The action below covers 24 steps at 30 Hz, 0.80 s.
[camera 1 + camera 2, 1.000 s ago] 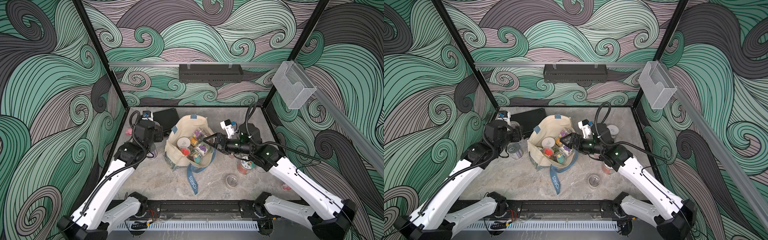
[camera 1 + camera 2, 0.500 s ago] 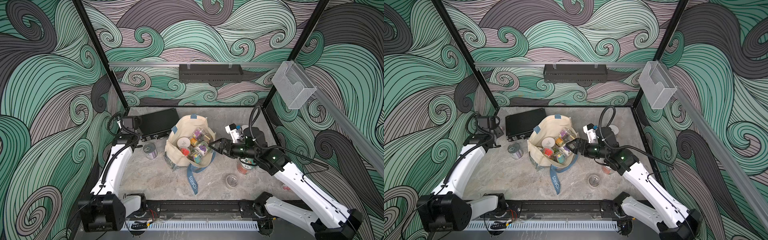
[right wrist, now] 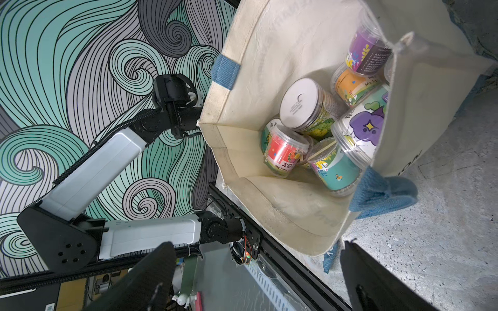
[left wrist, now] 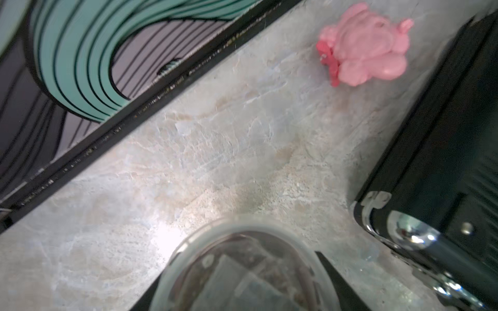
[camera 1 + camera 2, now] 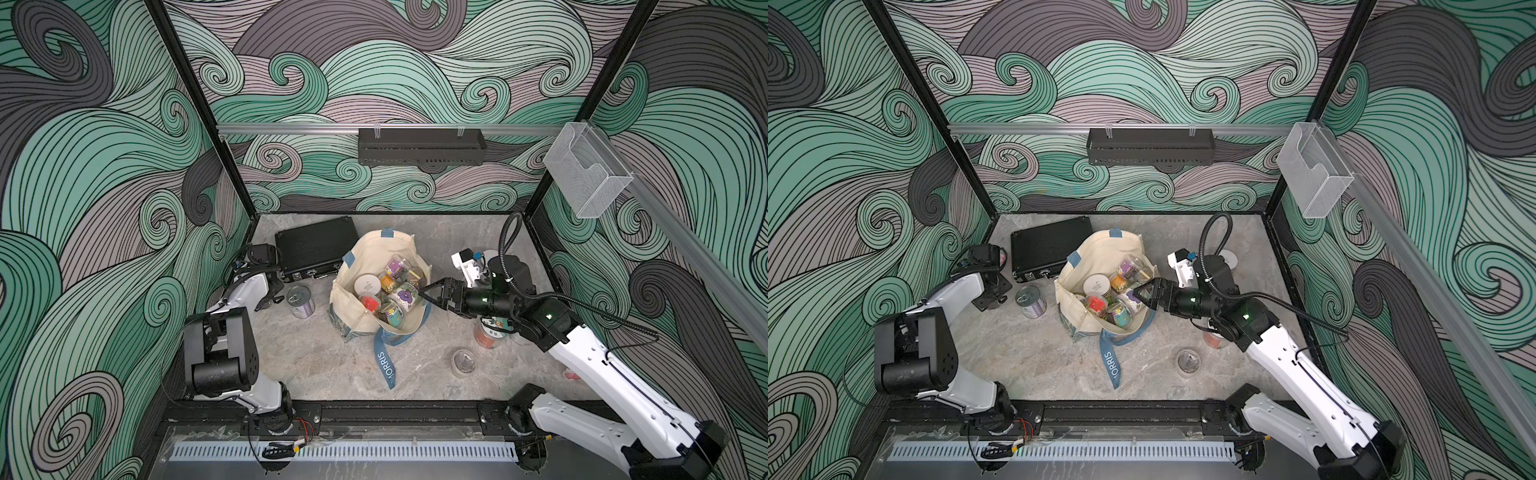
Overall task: Take out the seed jars from the canvas bag
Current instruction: Place the seed jar at the center of the board.
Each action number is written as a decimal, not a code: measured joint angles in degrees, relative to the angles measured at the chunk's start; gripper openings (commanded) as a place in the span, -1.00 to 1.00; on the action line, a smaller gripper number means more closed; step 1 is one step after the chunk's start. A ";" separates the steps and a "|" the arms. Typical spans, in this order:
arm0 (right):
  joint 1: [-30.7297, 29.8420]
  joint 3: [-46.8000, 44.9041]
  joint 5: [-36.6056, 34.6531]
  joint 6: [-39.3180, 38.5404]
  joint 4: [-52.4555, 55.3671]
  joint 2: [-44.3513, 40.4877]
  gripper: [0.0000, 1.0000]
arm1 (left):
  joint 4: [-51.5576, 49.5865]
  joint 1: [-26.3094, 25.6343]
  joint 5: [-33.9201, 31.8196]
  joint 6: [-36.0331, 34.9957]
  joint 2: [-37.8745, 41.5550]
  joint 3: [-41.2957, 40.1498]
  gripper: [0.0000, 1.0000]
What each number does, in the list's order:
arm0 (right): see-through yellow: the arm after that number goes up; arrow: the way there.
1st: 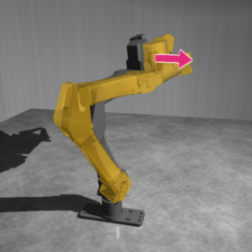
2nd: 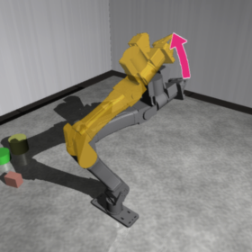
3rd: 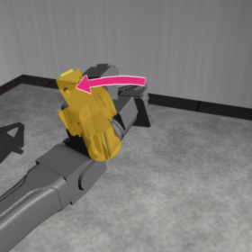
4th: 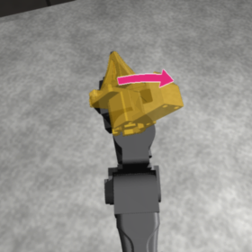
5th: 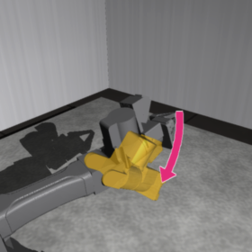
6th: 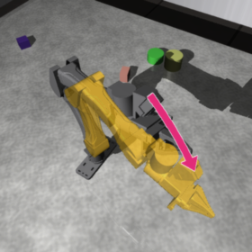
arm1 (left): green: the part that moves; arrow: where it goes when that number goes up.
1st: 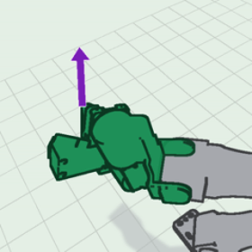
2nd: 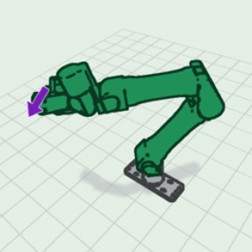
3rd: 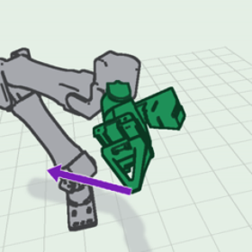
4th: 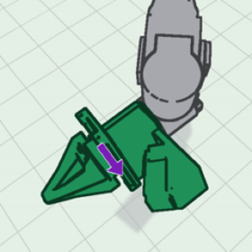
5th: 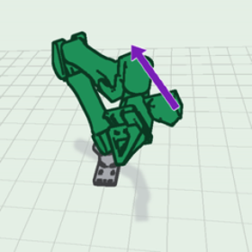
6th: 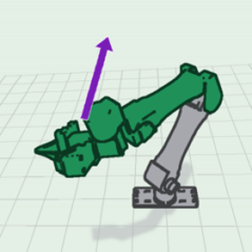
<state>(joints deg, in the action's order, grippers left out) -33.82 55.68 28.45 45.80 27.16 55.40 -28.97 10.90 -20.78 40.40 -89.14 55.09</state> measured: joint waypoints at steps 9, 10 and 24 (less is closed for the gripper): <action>0.37 -0.02 0.31 -0.20 0.09 0.13 0.98 | 2.67 0.79 4.35 2.91 -2.34 -1.33 0.36; 0.37 -0.02 0.44 -0.17 0.09 0.24 0.98 | 2.84 0.83 4.66 3.04 -2.58 -1.51 0.43; 0.37 -0.02 0.52 -0.22 0.37 0.81 0.98 | 0.02 1.33 7.87 3.80 2.73 -1.40 0.97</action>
<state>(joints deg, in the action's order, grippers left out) -33.45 55.66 28.97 45.58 27.53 56.21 -28.95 12.23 -12.91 44.21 -86.41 53.69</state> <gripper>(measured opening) 0.991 0.986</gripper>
